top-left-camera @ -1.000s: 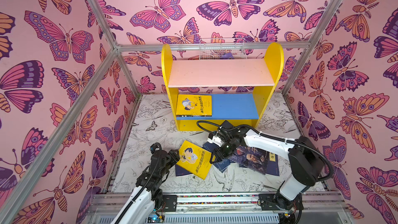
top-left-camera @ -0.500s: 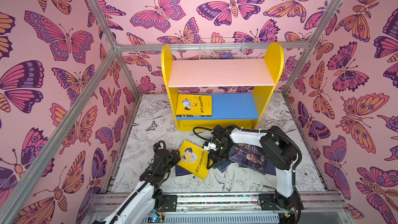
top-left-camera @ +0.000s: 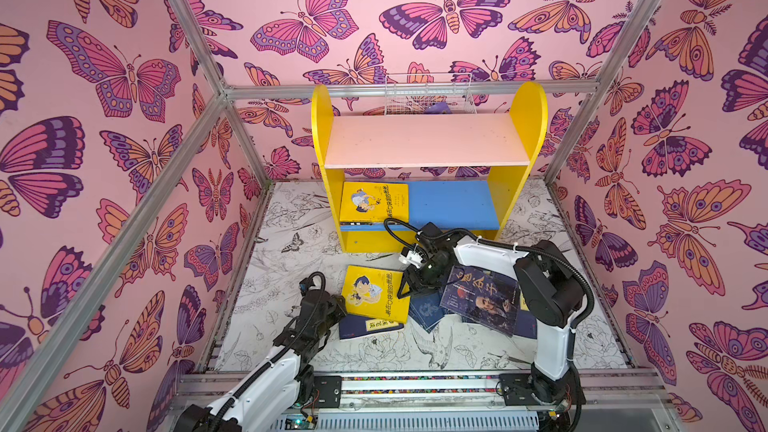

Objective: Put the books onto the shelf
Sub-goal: 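Reach the right gripper to the small yellow cartoon book on the pile, then lift the yellow book upright with the right gripper while the left gripper approaches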

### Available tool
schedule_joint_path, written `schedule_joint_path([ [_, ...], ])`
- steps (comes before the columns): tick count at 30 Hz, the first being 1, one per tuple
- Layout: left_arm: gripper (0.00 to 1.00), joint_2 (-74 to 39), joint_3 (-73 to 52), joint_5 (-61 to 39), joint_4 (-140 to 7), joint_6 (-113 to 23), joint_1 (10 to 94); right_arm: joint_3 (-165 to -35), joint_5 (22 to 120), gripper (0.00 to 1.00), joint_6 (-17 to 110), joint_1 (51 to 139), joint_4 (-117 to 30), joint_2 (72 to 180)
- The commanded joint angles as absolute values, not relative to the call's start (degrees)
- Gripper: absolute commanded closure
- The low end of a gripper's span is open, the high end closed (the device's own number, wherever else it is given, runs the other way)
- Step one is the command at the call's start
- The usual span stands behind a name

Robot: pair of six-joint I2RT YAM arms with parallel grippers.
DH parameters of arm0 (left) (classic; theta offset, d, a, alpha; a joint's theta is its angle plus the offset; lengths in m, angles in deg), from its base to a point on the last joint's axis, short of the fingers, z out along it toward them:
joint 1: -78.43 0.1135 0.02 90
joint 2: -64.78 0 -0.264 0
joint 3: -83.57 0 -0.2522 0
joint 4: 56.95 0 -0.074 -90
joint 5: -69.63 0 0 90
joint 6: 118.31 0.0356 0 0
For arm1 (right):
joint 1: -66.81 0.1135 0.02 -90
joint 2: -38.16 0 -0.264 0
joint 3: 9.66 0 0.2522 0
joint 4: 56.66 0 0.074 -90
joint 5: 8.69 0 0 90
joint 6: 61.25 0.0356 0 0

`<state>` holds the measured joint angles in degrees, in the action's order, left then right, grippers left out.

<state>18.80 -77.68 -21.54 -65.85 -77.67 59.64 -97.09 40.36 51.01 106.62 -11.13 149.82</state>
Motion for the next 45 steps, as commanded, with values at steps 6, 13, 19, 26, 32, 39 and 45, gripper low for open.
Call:
schedule_joint_path([
  [6, 0.79, 16.5, -78.1, -15.5, -63.9, -76.7, 57.2, -95.7, 39.4, 0.48, 55.5, 106.8, -26.3, 145.3],
  [13, 0.86, 12.6, -76.8, -15.6, -61.7, -76.1, 55.7, -96.0, 38.8, 0.56, 55.4, 107.6, -29.9, 145.8],
  [19, 0.84, 15.5, -76.5, -16.2, -62.1, -80.5, 55.6, -93.9, 38.9, 0.94, 52.8, 107.3, -29.4, 142.6],
  [26, 0.48, 35.4, -71.0, -16.8, -76.4, -83.2, 56.7, -87.4, 31.3, 1.00, 51.1, 101.2, -27.4, 132.7],
  [32, 0.30, 45.2, -69.8, -9.9, -79.0, -88.7, 59.1, -78.6, 23.4, 1.00, 62.8, 94.9, -43.5, 123.5],
  [39, 0.23, 40.2, -71.5, -0.9, -65.8, -93.6, 59.4, -79.7, 22.2, 1.00, 62.7, 94.8, -44.2, 122.2],
  [45, 0.32, 32.3, -68.9, 2.1, -59.4, -91.4, 59.4, -79.4, 21.5, 1.00, 63.2, 95.3, -45.2, 122.5],
])
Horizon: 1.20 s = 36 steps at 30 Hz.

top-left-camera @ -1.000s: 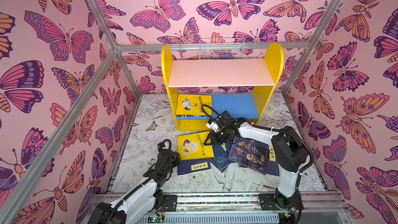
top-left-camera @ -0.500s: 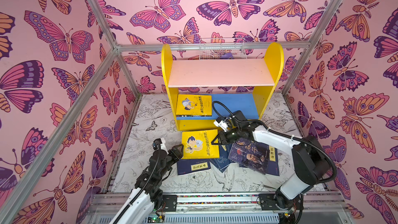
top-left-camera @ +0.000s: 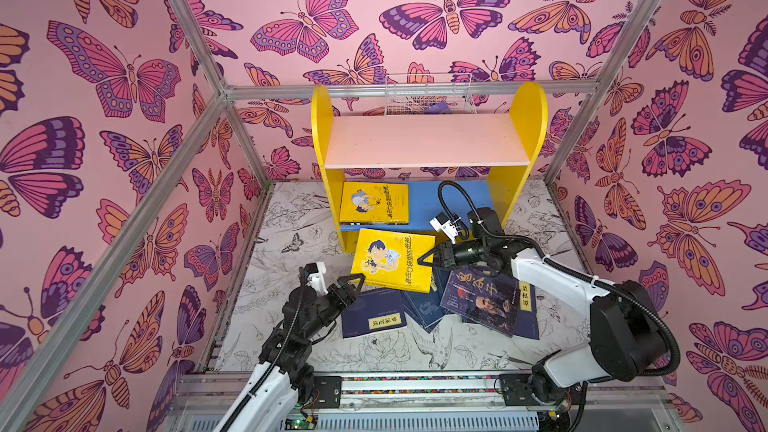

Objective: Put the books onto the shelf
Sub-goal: 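Lift the yellow book upright with the right gripper while the left gripper approaches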

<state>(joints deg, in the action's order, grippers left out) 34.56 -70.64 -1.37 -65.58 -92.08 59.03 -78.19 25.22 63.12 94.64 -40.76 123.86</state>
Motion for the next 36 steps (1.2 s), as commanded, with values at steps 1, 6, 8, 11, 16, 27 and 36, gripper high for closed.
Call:
schedule_joint_path([
  [1, 0.34, 31.3, -68.8, 2.1, -58.2, -91.4, 59.4, -79.4, 21.6, 1.00, 62.8, 95.4, -44.7, 122.5],
  [6, 0.52, 26.6, -68.4, 2.5, -50.0, -91.2, 59.3, -80.1, 23.0, 1.00, 58.4, 97.3, -39.3, 123.0],
  [8, 0.63, 25.4, -68.1, 2.9, -47.9, -91.2, 59.4, -80.4, 24.1, 1.00, 56.7, 97.6, -37.2, 123.4],
  [11, 0.86, 24.1, -68.0, 3.8, -45.6, -91.1, 59.4, -80.5, 25.7, 1.00, 56.2, 97.5, -35.8, 124.1],
  [16, 1.00, 25.7, -69.8, 4.3, -40.7, -92.0, 59.3, -79.5, 33.9, 0.62, 58.4, 95.8, -35.5, 122.9],
  [27, 1.00, 36.0, -73.2, 1.0, -30.0, -92.0, 59.2, -65.2, 27.5, 0.18, 74.9, 90.2, -61.0, 114.7],
  [36, 1.00, 32.3, -72.9, -4.5, -20.1, -91.1, 59.2, -64.3, 21.8, 0.28, 83.5, 93.1, -77.1, 114.0],
])
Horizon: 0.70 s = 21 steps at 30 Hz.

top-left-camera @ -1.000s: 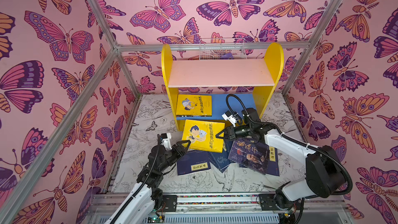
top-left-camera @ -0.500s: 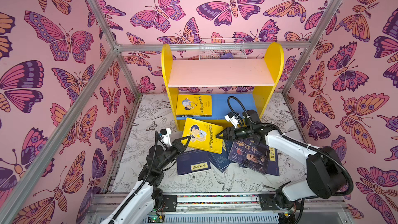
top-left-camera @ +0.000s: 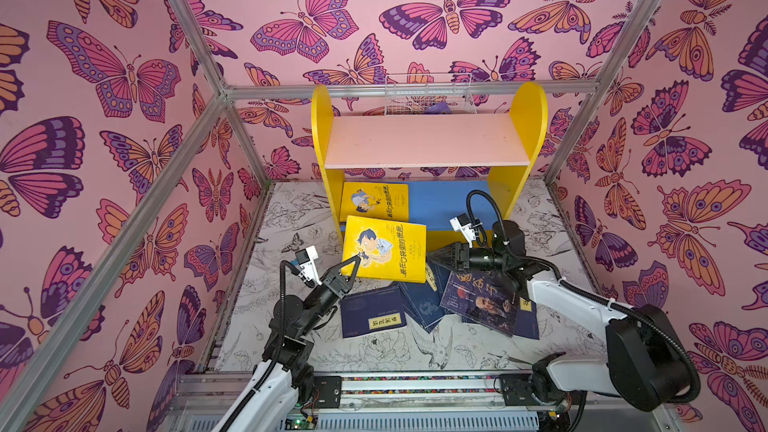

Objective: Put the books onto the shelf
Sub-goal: 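Lift the yellow book upright with the right gripper while the left gripper approaches, then carry the yellow book to the shelf with the right gripper while the left arm retracts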

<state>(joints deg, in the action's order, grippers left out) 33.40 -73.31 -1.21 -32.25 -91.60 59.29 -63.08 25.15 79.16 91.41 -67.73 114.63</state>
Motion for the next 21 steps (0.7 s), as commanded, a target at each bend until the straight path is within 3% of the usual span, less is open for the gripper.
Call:
schedule_joint_path([
  [1, 1.00, 31.1, -73.2, -4.9, -18.0, -91.5, 59.2, -64.7, 21.3, 0.29, 83.7, 93.9, -77.9, 114.5],
  [10, 1.00, 20.7, -73.1, -6.6, -1.0, -94.9, 59.2, -66.4, 23.7, 0.34, 84.9, 95.0, -79.3, 118.8],
  [21, 1.00, 20.3, -72.2, -6.2, -0.7, -94.3, 59.2, -66.7, 26.3, 0.39, 90.4, 94.8, -86.6, 123.6],
])
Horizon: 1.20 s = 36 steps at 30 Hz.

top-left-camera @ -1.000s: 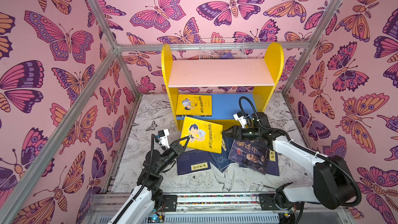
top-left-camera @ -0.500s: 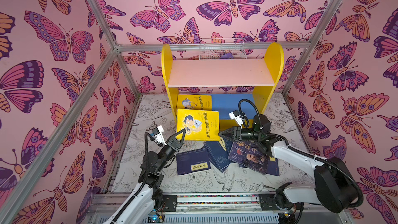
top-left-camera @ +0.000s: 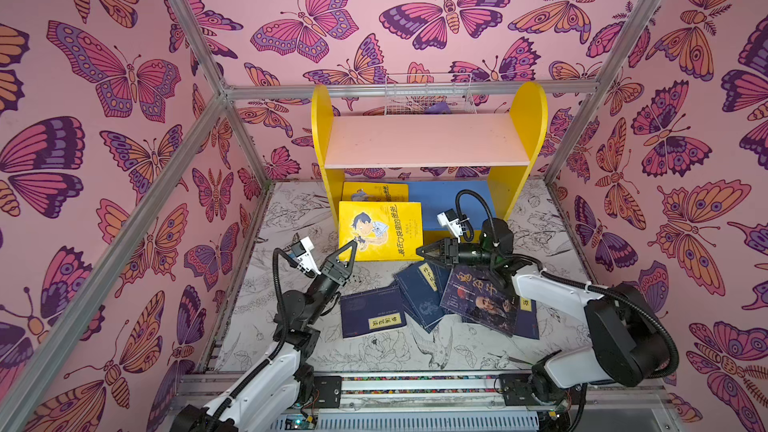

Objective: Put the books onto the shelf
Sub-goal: 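Carry the yellow book to the shelf with the right gripper while the left arm retracts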

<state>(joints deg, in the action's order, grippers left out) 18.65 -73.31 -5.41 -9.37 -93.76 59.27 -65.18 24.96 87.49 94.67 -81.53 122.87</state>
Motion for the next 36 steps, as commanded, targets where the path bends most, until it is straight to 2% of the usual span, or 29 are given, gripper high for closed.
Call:
schedule_joint_path([
  [1, 1.00, 20.4, -72.2, -6.2, -0.9, -94.1, 59.1, -66.5, 26.6, 0.40, 91.4, 94.7, -87.8, 124.0],
  [14, 1.00, 17.2, -72.4, -7.7, 1.4, -92.3, 59.1, -67.0, 26.4, 0.65, 109.5, 96.1, -113.5, 131.1],
  [20, 1.00, 15.1, -72.1, -8.4, 1.5, -90.8, 59.0, -67.5, 27.3, 0.93, 108.5, 96.6, -113.0, 130.0],
  [23, 1.00, 14.9, -72.4, -9.5, -1.6, -90.5, 59.1, -67.8, 29.1, 1.00, 106.2, 96.6, -108.9, 128.7],
  [25, 0.85, 16.2, -72.4, -10.3, -6.8, -90.4, 59.1, -68.4, 30.8, 1.00, 102.8, 96.3, -103.7, 126.0],
  [27, 0.62, 18.7, -72.7, -11.6, -13.7, -90.0, 59.1, -70.1, 32.6, 1.00, 98.3, 95.7, -96.9, 124.2],
  [29, 0.46, 22.2, -73.4, -13.7, -20.0, -90.2, 59.1, -72.5, 34.1, 1.00, 95.1, 94.3, -91.1, 123.3],
  [32, 0.39, 29.9, -73.9, -17.7, -33.7, -90.2, 59.1, -76.4, 34.3, 1.00, 92.6, 92.2, -86.6, 124.3],
  [36, 0.38, 41.2, -72.8, -24.1, -56.1, -89.6, 59.1, -81.8, 33.4, 1.00, 91.0, 90.8, -84.0, 127.9],
])
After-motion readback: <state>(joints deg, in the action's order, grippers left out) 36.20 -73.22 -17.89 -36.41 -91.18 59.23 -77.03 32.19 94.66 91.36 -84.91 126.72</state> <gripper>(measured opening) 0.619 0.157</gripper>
